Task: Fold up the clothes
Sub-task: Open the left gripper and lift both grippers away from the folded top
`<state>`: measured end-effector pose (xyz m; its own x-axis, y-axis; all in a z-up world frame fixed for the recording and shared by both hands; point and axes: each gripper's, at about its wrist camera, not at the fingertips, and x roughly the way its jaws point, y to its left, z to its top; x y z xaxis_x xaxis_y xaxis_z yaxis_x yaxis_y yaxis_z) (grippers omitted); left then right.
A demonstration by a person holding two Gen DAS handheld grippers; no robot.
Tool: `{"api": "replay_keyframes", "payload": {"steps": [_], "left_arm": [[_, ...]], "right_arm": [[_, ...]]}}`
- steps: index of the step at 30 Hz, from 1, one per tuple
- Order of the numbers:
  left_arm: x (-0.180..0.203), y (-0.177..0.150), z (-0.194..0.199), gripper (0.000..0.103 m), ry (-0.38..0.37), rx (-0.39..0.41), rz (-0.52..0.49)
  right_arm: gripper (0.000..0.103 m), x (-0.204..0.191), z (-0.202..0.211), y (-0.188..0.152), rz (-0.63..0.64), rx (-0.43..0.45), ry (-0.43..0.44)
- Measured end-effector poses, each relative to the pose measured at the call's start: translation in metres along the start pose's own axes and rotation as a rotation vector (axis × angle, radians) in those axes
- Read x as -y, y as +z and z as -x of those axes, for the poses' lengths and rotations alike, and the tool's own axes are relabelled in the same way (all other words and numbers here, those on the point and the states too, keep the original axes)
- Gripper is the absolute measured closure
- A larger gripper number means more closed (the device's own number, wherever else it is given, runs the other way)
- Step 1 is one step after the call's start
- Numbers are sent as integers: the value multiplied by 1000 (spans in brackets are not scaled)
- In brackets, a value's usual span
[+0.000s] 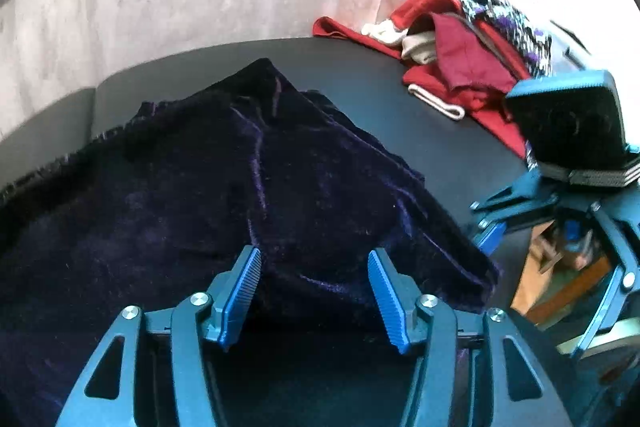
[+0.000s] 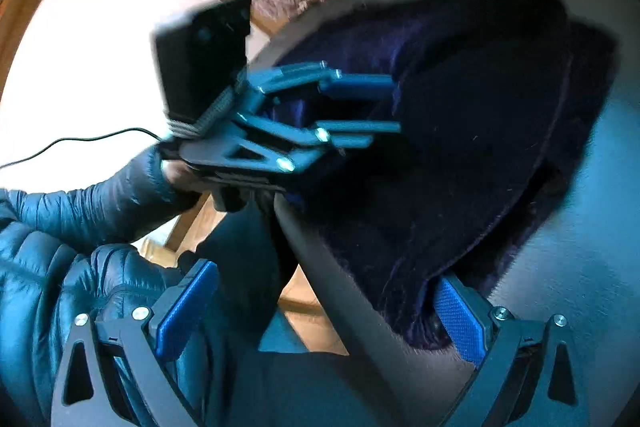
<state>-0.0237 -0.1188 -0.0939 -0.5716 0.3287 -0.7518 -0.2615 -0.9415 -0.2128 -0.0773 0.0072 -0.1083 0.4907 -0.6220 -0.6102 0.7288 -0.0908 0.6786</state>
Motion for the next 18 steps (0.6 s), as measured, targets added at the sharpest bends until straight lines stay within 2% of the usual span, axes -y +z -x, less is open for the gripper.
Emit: {"api": "replay_keyframes", "payload": {"steps": [2, 4, 9, 11, 13, 18], "left_arm": [[-2, 0, 1, 47, -12, -8, 5], [-1, -1, -1, 47, -11, -8, 0], [4, -3, -4, 48, -10, 6, 26], [9, -4, -3, 47, 9, 11, 14], [13, -5, 2, 47, 22, 23, -11], [9, -12, 28, 47, 2, 116, 11]], "right_arm": [[0, -6, -4, -3, 20, -101, 42], [0, -12, -5, -11, 47, -205, 40], [0, -10, -4, -20, 25, -297, 58], [0, -9, 1, -19, 13, -278, 44], [0, -8, 12, -18, -8, -220, -4], [0, -12, 48, -20, -60, -29, -144]]}}
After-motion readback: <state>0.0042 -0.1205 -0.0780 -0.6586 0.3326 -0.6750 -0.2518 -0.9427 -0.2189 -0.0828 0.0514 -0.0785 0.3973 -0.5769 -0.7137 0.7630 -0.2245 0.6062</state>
